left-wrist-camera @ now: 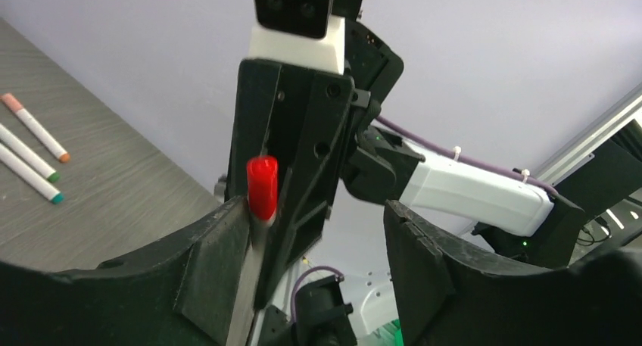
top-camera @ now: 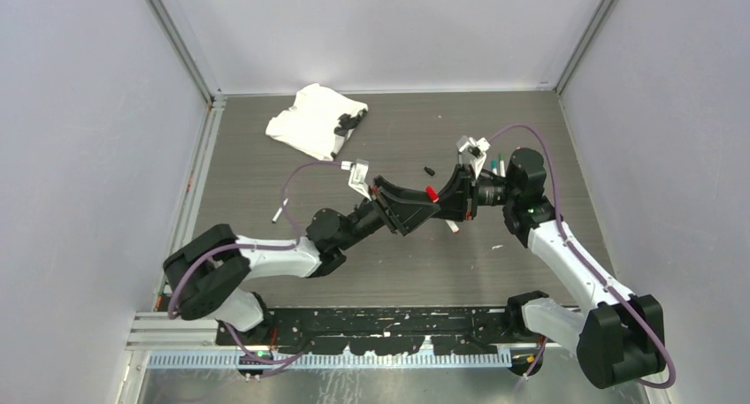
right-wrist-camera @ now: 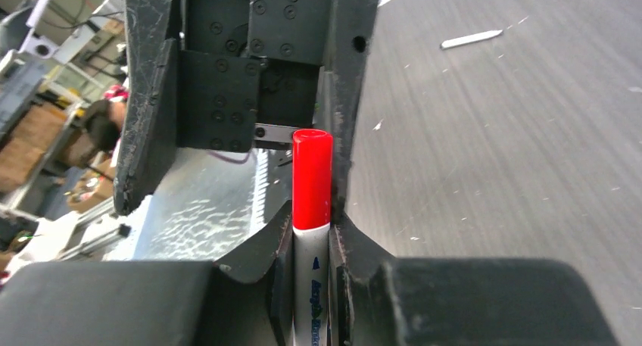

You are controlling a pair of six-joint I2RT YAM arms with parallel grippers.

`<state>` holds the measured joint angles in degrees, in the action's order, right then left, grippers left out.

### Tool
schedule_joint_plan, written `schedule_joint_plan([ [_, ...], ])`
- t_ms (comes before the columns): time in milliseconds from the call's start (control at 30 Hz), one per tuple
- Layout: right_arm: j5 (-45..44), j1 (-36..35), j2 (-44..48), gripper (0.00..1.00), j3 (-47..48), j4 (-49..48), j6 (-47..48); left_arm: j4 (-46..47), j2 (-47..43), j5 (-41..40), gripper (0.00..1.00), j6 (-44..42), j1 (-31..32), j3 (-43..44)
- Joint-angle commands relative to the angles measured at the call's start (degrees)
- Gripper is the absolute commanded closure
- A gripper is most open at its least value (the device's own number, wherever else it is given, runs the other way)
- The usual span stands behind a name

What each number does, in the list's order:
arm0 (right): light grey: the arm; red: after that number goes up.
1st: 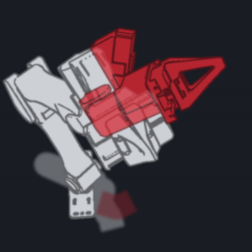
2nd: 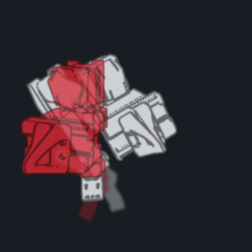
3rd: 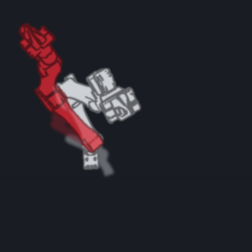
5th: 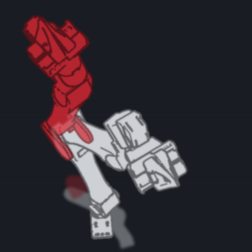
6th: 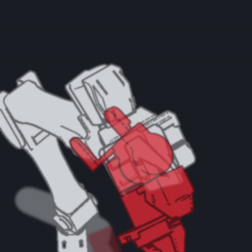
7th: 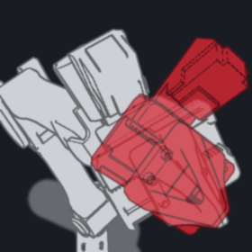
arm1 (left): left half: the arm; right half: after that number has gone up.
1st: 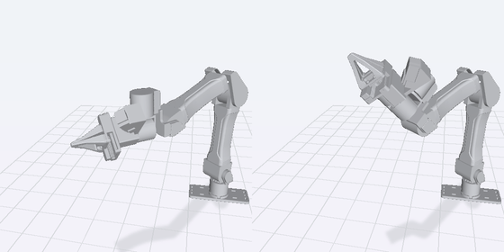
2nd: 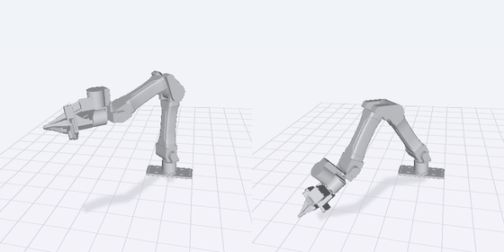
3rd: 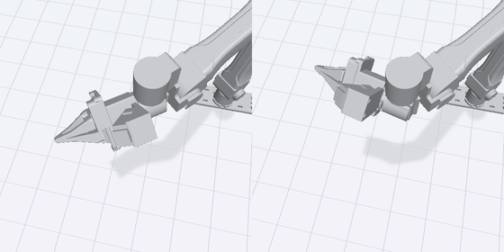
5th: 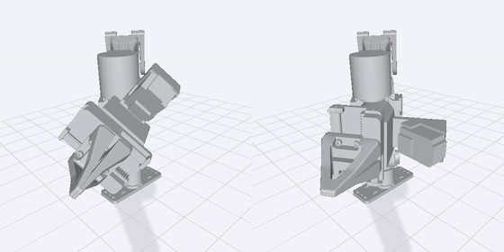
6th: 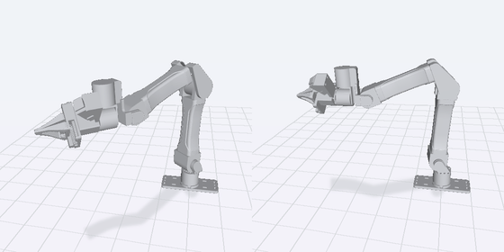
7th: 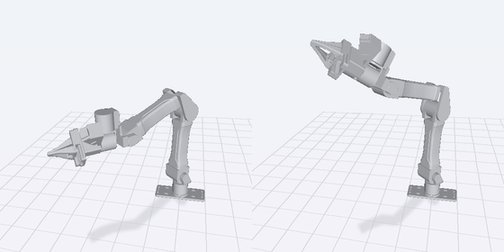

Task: Insert the pens into the pen caps
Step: Press the pen cap onto the pen, then place the pen at the center of the board.

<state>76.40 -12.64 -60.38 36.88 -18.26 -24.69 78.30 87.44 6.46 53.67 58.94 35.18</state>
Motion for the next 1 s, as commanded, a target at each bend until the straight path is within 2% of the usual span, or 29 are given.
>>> schedule_joint_plan([
  [0, -6.3, -0.2, 0.7, 0.99, 5.9, 3.6, 11.1, -15.7, -8.5, 6.4, 0.33, -1.9, -1.3, -3.2],
  [167, -4.0, -0.1, 1.3, 0.99, 6.5, 8.3, 17.3, -34.6, -21.1, 5.1, 0.32, -13.5, -2.5, -5.5],
  [267, -8.7, 1.1, 0.7, 0.99, 8.9, 20.2, 25.7, -41.2, -27.8, 3.5, 0.31, -18.7, -2.5, -8.5],
  [400, -28.4, 2.7, -2.3, 0.99, 8.1, 19.8, 23.8, -43.1, -33.5, 0.0, 0.27, -20.1, -2.6, -13.6],
  [467, -38.0, 3.0, -5.4, 0.95, 7.6, 19.6, 23.0, -43.0, -35.1, -1.5, 0.26, -20.1, -2.6, -15.5],
  [700, -71.1, 3.1, -18.7, 0.95, 14.4, 27.3, 26.3, -43.3, -37.8, -3.3, 0.26, -20.8, -2.6, -19.3],
  [833, -82.3, 3.5, -25.8, 0.92, 17.5, 28.3, 24.8, -44.3, -40.0, -4.9, 0.26, -21.4, -2.6, -21.1],
  [967, -85.4, 4.5, -31.1, 0.9, 19.3, 28.6, 22.7, -45.9, -41.9, -5.7, 0.26, -22.0, -2.6, -22.1],
])
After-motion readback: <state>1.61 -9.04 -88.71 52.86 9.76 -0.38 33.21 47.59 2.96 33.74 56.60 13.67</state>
